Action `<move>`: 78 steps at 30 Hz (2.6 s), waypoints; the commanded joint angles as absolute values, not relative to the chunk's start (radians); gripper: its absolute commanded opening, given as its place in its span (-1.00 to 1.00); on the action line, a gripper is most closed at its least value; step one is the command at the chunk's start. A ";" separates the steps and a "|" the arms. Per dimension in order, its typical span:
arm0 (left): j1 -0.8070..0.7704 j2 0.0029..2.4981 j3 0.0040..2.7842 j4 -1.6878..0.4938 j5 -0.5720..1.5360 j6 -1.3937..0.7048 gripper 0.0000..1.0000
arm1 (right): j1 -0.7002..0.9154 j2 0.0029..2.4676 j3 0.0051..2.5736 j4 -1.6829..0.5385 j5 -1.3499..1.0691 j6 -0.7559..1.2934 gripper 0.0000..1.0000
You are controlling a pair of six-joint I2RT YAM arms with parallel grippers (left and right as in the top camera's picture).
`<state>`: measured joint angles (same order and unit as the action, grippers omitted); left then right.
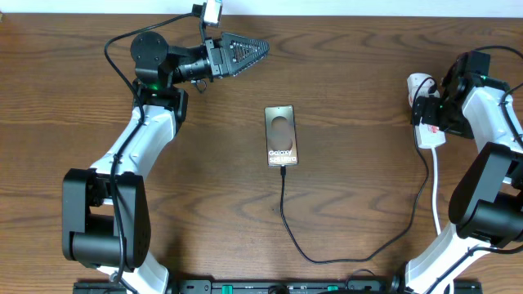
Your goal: Plug charger to phone and switch on socket
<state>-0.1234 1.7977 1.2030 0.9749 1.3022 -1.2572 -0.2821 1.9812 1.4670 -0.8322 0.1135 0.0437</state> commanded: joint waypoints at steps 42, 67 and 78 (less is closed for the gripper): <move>-0.120 1.782 1.214 0.981 1.297 -1.250 0.86 | -0.313 1.643 1.483 -0.856 0.204 0.006 0.99; -0.120 1.782 1.214 0.981 1.297 -1.250 0.86 | -0.244 1.359 1.208 -0.720 0.220 -0.020 0.99; -0.120 1.782 1.214 0.981 1.297 -1.250 0.86 | -0.068 1.245 0.839 0.007 -0.112 -0.162 0.99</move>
<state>-0.1234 1.7977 1.2030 0.9749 1.3022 -1.2572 -0.1028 1.2716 0.9070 -0.0139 -0.0017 -0.1173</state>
